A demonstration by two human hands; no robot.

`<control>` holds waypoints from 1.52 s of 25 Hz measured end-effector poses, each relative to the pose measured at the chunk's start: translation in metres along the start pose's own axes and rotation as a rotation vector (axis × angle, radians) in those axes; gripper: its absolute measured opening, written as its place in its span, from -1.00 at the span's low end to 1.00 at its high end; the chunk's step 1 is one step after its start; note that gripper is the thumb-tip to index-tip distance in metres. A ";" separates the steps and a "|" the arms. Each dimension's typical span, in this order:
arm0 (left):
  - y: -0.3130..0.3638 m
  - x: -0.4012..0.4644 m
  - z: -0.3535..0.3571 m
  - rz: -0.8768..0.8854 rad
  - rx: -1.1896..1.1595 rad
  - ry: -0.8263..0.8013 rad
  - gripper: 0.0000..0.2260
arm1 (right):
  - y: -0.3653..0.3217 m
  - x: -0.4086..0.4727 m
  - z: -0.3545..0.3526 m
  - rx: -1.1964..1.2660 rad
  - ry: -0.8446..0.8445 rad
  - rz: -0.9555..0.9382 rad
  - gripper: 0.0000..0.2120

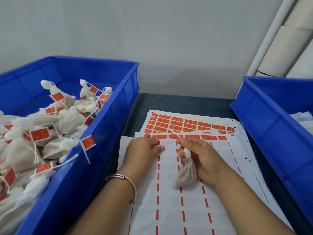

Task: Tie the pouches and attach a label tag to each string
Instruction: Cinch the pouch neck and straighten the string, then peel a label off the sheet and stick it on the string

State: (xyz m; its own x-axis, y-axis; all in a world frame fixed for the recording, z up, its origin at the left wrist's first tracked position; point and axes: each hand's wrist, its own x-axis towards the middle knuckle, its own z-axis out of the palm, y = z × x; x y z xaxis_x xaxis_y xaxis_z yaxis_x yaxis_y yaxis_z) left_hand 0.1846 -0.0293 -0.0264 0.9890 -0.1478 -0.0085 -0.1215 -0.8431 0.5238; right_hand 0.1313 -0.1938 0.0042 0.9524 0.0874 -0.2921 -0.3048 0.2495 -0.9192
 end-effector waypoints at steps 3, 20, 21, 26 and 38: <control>-0.001 0.000 0.003 -0.003 -0.013 0.024 -0.61 | 0.001 0.001 0.000 -0.011 0.001 -0.007 -0.81; -0.004 0.003 0.007 -0.105 -0.253 0.224 -0.86 | 0.002 0.002 -0.004 0.017 -0.048 -0.026 -0.82; -0.004 0.002 0.006 -0.101 -0.260 0.215 -0.90 | 0.002 0.002 -0.004 0.019 -0.046 -0.026 -0.82; -0.006 0.005 0.004 -0.112 -0.336 0.298 -0.94 | 0.001 0.001 -0.004 0.007 -0.048 -0.036 -0.81; 0.040 -0.012 -0.045 -0.277 -0.924 0.500 -0.84 | -0.036 -0.023 0.004 -0.503 0.169 -0.419 -0.86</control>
State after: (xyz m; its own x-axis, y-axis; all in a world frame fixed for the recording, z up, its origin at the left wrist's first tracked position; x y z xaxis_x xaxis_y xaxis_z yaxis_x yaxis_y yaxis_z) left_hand 0.1713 -0.0379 0.0330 0.9203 0.3910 0.0132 0.0149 -0.0687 0.9975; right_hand 0.1198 -0.2012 0.0447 0.9900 -0.0810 0.1158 0.0919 -0.2537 -0.9629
